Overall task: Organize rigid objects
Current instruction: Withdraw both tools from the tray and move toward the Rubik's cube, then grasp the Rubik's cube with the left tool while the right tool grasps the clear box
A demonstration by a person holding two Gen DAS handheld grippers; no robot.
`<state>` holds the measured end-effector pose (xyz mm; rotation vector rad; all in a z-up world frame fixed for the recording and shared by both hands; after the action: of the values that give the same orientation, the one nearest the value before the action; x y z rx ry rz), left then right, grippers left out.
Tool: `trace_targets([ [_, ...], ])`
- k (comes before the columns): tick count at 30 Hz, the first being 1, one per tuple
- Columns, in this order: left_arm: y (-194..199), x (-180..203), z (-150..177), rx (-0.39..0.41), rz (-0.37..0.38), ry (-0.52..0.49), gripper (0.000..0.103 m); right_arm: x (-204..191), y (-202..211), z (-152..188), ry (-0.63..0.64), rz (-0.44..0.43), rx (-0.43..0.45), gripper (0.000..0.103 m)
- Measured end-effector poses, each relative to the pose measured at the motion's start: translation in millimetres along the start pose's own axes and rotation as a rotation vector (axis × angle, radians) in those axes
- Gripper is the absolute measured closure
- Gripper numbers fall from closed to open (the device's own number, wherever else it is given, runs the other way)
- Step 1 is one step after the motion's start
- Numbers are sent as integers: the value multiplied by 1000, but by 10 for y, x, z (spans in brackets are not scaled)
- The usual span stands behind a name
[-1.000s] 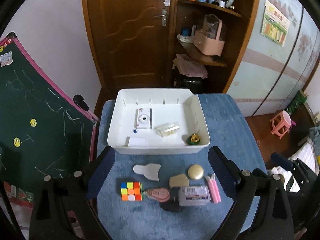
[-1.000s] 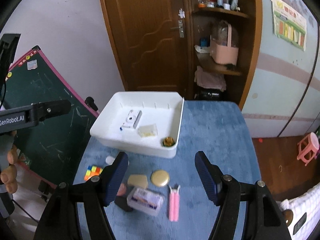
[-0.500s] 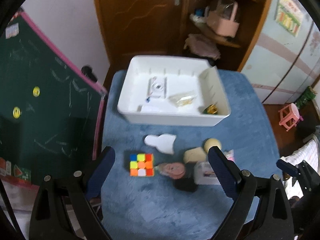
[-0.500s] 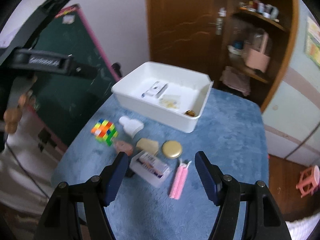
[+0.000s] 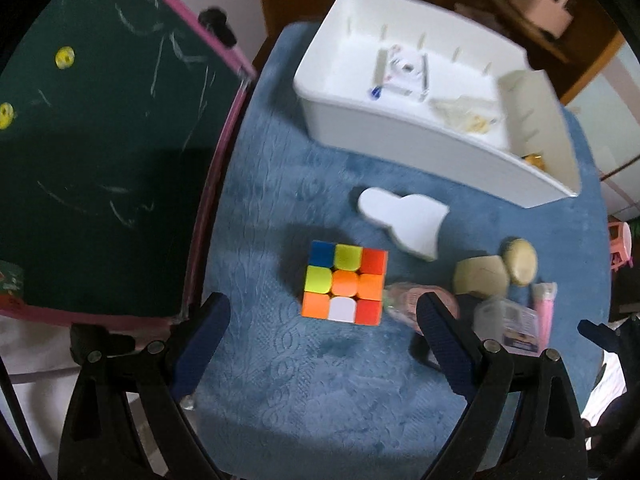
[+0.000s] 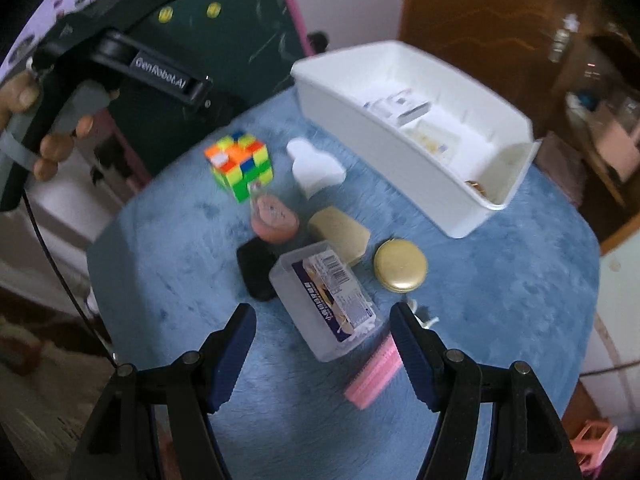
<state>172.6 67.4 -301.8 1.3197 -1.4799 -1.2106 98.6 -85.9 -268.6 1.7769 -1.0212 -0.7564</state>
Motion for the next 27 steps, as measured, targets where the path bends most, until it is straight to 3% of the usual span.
trace_targets([
  [10,-365,-35,-17,-92,4,20,8,78,-565,-134,136,-31,-142,33],
  [17,-539,3,-28,-134,13,11,8,-3,-753,-130,194,-120,-222,33],
  [27,-743,114,34,-183,-12,-28,8,-58,-928,-79,218,-150,-261,36],
])
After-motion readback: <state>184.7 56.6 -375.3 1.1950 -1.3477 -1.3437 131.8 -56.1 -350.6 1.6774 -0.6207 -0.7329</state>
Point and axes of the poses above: each gripper's, at about its wrist camera, not at the fingertips, and y roughly against the way its jaws point, x to its right, z to its underside, the point moved 9 cm from there along -y, roughly the way its jaws point, and after that the axes turned 12 degrees about -y, right-handed, at the moved point
